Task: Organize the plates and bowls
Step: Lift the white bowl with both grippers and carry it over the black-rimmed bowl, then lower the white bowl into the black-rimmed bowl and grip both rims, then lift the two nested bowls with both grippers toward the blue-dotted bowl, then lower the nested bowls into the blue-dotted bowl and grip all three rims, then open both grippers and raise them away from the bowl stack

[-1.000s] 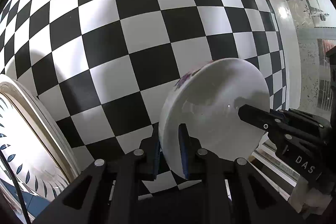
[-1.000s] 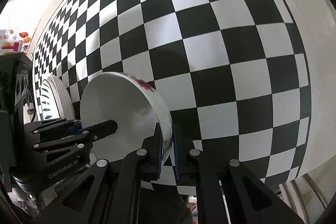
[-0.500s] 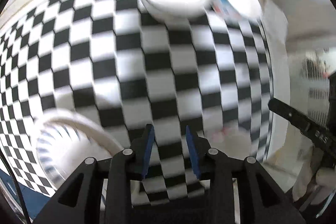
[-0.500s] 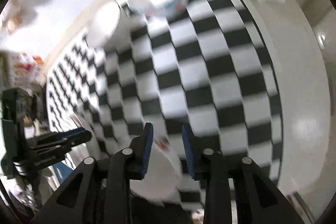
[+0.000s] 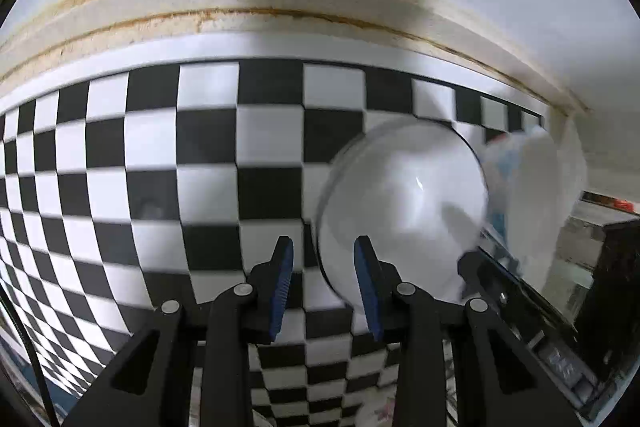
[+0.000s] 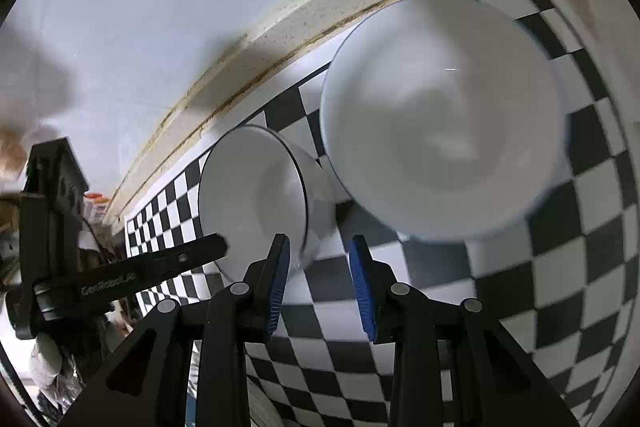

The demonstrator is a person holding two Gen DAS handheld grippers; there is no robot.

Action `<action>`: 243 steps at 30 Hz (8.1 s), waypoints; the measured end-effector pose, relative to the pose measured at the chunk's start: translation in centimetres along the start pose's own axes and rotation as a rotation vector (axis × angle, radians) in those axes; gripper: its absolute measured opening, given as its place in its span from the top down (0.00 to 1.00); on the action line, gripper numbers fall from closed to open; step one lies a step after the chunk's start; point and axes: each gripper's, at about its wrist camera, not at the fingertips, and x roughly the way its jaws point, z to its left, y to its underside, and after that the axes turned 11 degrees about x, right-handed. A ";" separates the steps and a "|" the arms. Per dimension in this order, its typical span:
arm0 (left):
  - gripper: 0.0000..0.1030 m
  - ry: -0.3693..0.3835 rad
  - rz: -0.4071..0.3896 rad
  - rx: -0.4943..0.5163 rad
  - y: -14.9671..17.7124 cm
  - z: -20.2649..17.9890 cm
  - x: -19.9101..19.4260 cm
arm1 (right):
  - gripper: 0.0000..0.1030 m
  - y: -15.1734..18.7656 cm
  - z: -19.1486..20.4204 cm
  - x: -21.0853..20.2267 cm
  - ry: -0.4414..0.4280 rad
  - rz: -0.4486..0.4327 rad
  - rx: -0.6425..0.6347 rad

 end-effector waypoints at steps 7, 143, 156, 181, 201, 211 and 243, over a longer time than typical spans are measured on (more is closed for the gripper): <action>0.84 -0.064 0.026 0.077 -2.2 -0.7 1.9 | 0.84 -0.9 -0.2 2.6 0.038 0.014 0.018; 0.87 -0.081 -0.017 0.215 -4.7 -15.9 4.3 | 0.88 -8.5 -8.1 -4.0 0.174 -0.021 0.051; 0.87 -0.100 -0.137 0.267 2.4 -16.9 -1.0 | 0.89 -2.3 -5.4 -7.8 0.130 -0.057 -0.021; 0.87 -0.047 -0.203 0.375 21.3 -15.7 -7.8 | 0.89 19.2 -6.5 -16.1 0.118 -0.101 -0.072; 0.87 -0.071 -0.057 0.368 25.3 -15.3 0.6 | 0.88 23.7 -12.1 -10.9 0.218 -0.012 -0.035; 0.87 -0.094 -0.037 0.363 24.9 -14.8 1.8 | 0.88 23.4 -11.9 -9.6 0.251 0.005 -0.055; 0.87 -0.117 -0.034 0.358 24.7 -15.4 1.9 | 0.81 23.2 -11.9 -11.2 0.274 0.023 -0.062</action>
